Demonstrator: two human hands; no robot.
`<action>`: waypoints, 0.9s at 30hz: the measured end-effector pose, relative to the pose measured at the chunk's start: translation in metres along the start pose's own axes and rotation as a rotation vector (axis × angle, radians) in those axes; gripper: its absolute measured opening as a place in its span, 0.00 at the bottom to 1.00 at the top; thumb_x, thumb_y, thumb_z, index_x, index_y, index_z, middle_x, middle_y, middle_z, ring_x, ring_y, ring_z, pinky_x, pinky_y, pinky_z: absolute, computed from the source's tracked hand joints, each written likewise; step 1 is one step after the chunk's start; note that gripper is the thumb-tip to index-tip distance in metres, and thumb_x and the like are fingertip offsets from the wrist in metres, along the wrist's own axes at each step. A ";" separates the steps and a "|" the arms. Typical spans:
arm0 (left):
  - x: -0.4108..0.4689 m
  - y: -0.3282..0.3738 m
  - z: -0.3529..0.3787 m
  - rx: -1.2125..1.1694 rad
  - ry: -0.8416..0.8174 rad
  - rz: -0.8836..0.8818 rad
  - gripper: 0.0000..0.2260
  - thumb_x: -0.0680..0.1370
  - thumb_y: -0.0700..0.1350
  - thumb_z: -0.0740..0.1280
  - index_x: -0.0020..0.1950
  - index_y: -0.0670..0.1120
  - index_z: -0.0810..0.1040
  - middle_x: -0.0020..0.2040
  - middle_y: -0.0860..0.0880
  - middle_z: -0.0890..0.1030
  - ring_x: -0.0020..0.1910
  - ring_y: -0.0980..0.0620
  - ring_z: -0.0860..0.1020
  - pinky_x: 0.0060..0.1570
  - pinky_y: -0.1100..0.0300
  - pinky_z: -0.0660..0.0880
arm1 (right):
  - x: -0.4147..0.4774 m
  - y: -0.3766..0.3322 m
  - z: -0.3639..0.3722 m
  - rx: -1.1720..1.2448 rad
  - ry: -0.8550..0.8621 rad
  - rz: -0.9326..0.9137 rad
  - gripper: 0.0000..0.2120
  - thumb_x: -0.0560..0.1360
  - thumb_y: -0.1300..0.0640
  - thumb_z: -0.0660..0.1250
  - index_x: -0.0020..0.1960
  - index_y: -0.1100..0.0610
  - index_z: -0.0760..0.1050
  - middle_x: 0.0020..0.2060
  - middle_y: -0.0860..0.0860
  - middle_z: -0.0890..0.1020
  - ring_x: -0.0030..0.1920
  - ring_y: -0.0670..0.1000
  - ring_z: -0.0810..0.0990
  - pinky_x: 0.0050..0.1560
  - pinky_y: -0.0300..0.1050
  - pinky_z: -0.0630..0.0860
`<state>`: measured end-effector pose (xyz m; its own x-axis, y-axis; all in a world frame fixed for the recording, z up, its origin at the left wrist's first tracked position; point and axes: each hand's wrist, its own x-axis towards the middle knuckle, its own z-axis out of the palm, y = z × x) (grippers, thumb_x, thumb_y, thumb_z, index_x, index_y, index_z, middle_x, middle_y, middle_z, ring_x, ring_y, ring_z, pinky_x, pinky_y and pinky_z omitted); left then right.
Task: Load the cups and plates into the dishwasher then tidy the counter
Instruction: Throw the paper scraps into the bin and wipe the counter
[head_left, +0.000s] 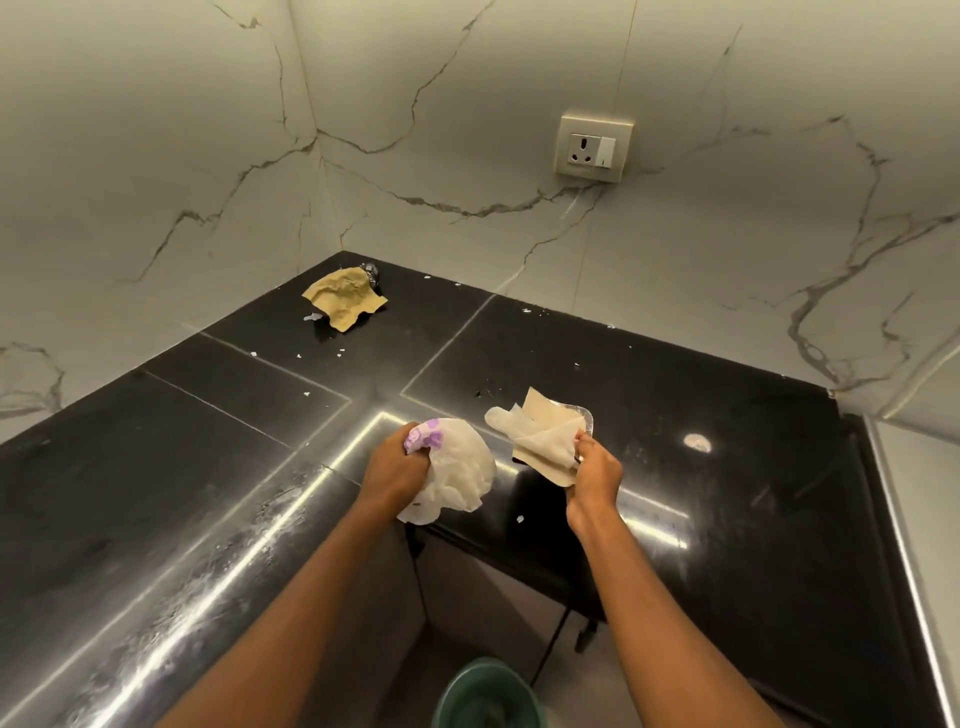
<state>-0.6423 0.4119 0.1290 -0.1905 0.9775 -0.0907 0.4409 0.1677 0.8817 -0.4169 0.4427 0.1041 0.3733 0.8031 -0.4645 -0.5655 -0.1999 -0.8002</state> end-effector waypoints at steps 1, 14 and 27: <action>-0.008 -0.003 -0.002 0.009 -0.014 0.008 0.12 0.71 0.46 0.62 0.52 0.53 0.80 0.47 0.52 0.83 0.48 0.51 0.81 0.49 0.49 0.79 | -0.011 0.002 -0.004 0.044 0.000 0.005 0.08 0.75 0.63 0.64 0.51 0.59 0.81 0.47 0.57 0.83 0.45 0.56 0.83 0.42 0.51 0.82; -0.113 -0.041 -0.035 -0.109 -0.040 -0.040 0.12 0.74 0.49 0.59 0.56 0.47 0.69 0.49 0.48 0.79 0.48 0.47 0.79 0.46 0.47 0.79 | -0.112 0.037 -0.046 0.089 -0.021 -0.099 0.12 0.69 0.64 0.74 0.52 0.59 0.80 0.56 0.56 0.82 0.51 0.54 0.83 0.37 0.43 0.83; -0.181 -0.090 0.022 -0.034 -0.211 -0.195 0.22 0.70 0.57 0.56 0.60 0.48 0.61 0.48 0.48 0.75 0.45 0.48 0.78 0.45 0.52 0.77 | -0.152 0.088 -0.133 0.028 0.024 0.036 0.14 0.72 0.70 0.69 0.55 0.58 0.79 0.54 0.55 0.81 0.42 0.49 0.84 0.36 0.44 0.83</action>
<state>-0.6281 0.2228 0.0558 -0.0806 0.9330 -0.3507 0.3840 0.3538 0.8529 -0.4260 0.2281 0.0541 0.3697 0.7817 -0.5023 -0.5993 -0.2126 -0.7718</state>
